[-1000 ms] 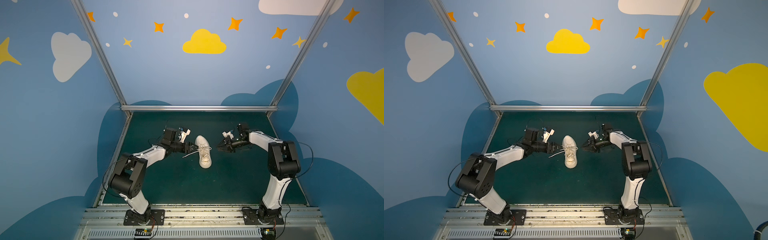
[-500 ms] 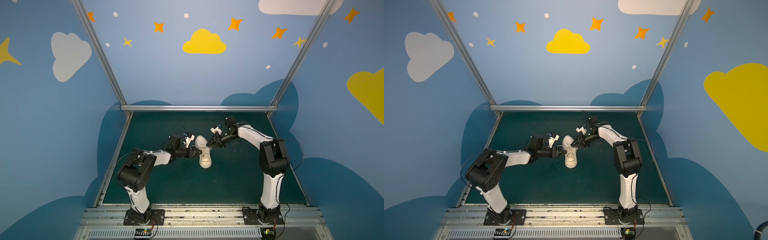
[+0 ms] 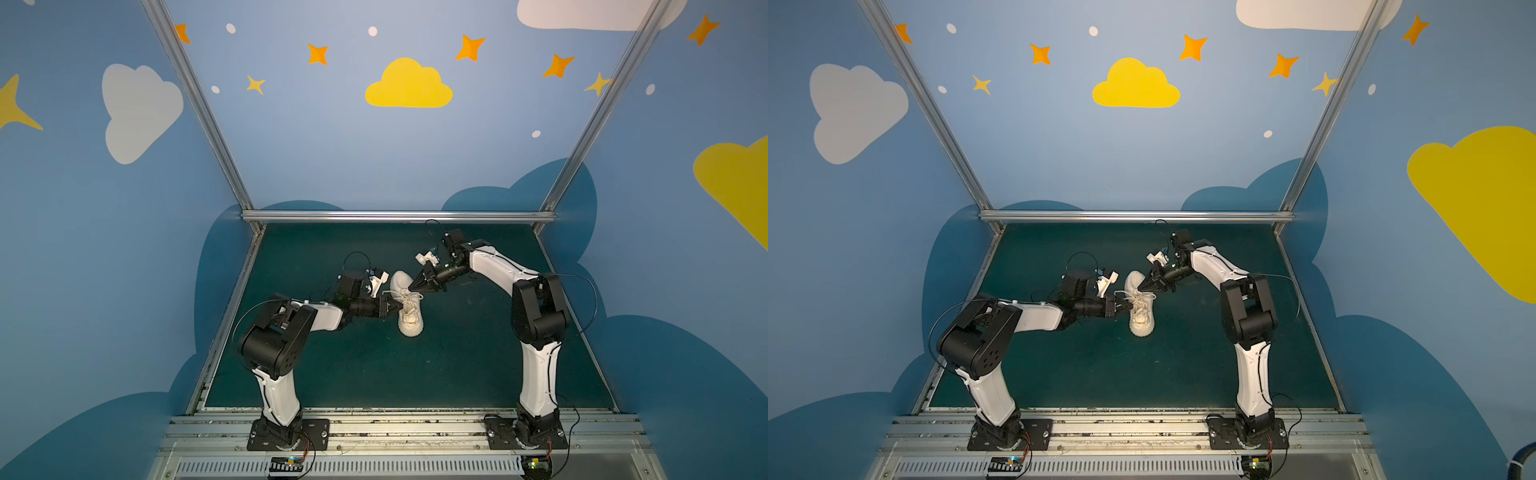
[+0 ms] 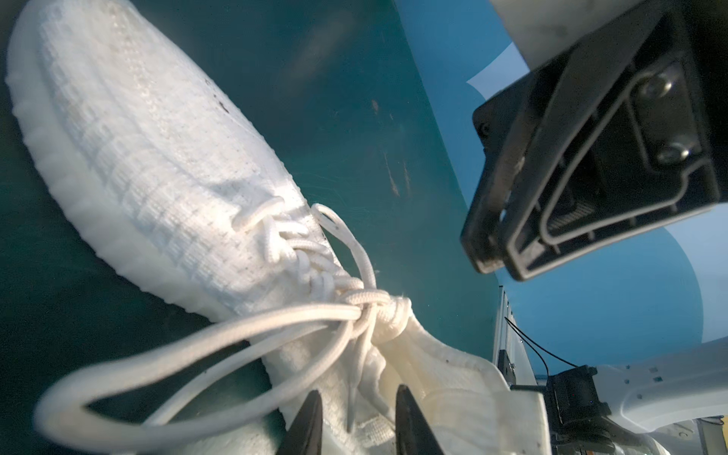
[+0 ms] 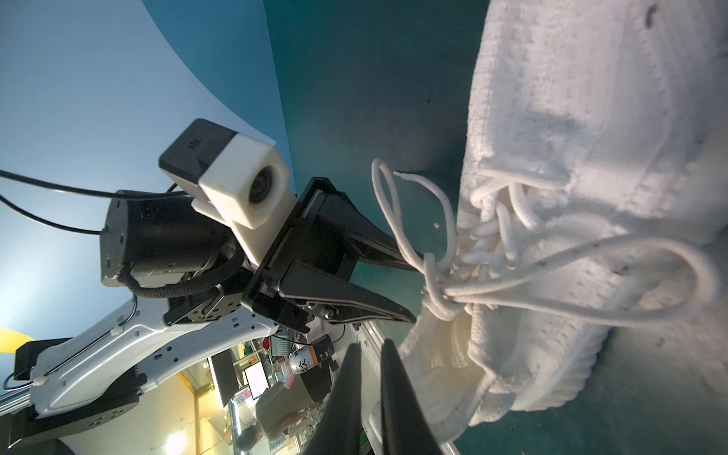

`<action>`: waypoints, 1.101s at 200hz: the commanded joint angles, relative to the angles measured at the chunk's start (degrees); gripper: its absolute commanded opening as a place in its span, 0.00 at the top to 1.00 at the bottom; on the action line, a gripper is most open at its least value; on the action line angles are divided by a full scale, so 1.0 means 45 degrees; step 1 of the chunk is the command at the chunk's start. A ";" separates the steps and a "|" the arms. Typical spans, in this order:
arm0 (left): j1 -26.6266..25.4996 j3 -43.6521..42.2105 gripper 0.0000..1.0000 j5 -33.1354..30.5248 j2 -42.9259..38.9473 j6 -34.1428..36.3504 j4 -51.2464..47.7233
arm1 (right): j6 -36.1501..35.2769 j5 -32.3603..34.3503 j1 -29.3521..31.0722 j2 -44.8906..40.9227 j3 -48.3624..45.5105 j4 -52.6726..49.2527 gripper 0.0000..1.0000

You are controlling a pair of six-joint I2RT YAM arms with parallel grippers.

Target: Tie the shoes

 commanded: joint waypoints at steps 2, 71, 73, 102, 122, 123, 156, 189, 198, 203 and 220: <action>0.0027 -0.0097 0.68 0.0109 0.0161 -0.0050 0.0229 | -0.0169 -0.0146 0.0098 0.0225 0.0305 -0.0287 0.88; 0.0018 -0.0353 0.72 0.0280 0.0572 -0.0791 0.1385 | 0.0031 -0.0347 0.0215 0.0631 0.0402 0.0030 0.90; 0.0018 -0.0353 0.72 0.0291 0.0578 -0.0804 0.1401 | 0.0041 -0.0347 0.0215 0.0639 0.0412 0.0032 0.90; 0.0018 -0.0377 0.74 0.0410 0.0714 -0.1059 0.1837 | 0.0045 -0.0423 0.0216 0.0733 0.0388 0.0127 0.91; 0.0021 -0.0413 0.80 0.0404 0.0710 -0.1127 0.1955 | 0.0055 -0.0430 0.0238 0.0754 0.0334 0.0176 0.91; 0.0020 -0.0413 0.81 0.0408 0.0704 -0.1127 0.1957 | 0.0053 -0.0438 0.0246 0.0756 0.0329 0.0173 0.91; 0.0016 -0.0430 0.91 0.0275 0.0499 -0.0937 0.1575 | 0.0074 -0.0367 0.0283 0.0762 0.0373 0.0170 0.91; 0.0091 -0.0394 0.92 0.0236 0.0194 -0.0631 0.1004 | 0.0160 -0.0298 0.0454 0.0860 0.0402 0.0266 0.91; 0.0095 -0.0402 0.91 0.0216 0.0115 -0.0562 0.0917 | 0.0197 -0.0272 0.0517 0.0932 0.0402 0.0305 0.91; 0.0115 -0.0394 0.91 0.0234 0.0067 -0.0549 0.0886 | 0.0222 -0.0269 0.0537 0.0970 0.0402 0.0342 0.91; 0.0153 -0.0378 0.90 0.0270 0.0001 -0.0516 0.0742 | 0.0254 -0.0231 0.0586 0.1067 0.0402 0.0413 0.91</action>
